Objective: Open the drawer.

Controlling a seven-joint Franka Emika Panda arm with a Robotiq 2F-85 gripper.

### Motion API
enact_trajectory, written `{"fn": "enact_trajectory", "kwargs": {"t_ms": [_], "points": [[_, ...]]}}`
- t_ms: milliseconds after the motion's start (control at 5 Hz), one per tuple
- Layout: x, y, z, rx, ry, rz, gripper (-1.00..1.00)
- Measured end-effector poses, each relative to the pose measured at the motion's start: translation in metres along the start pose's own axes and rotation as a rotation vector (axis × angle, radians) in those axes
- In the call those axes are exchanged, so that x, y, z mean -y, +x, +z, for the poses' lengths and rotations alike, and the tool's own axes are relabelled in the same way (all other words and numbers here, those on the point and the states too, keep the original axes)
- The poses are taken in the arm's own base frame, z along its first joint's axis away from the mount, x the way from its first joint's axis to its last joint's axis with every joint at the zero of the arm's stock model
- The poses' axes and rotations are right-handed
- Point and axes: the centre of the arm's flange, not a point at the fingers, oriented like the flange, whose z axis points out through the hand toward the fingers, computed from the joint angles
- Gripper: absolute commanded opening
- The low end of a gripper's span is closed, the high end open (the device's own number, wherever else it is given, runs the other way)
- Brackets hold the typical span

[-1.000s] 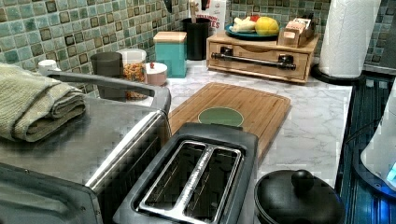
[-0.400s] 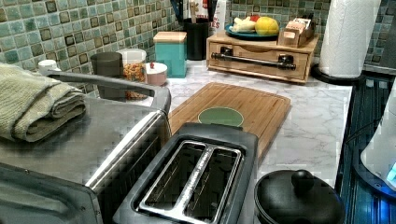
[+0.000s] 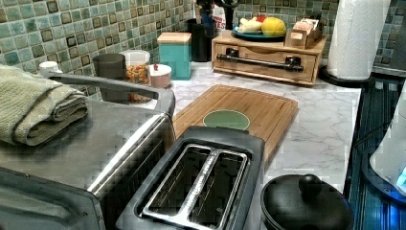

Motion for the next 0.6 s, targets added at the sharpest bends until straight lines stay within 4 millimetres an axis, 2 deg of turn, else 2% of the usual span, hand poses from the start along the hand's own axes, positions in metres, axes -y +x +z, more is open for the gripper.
{"fn": "enact_trajectory", "kwargs": {"t_ms": [200,400,600], "points": [[-0.036,0.001,0.002,-0.034,-0.034,0.005,1.0],[-0.08,0.008,0.001,-0.158,-0.046,0.034,1.0],[-0.117,0.005,0.005,-0.211,-0.071,-0.054,1.0]]}}
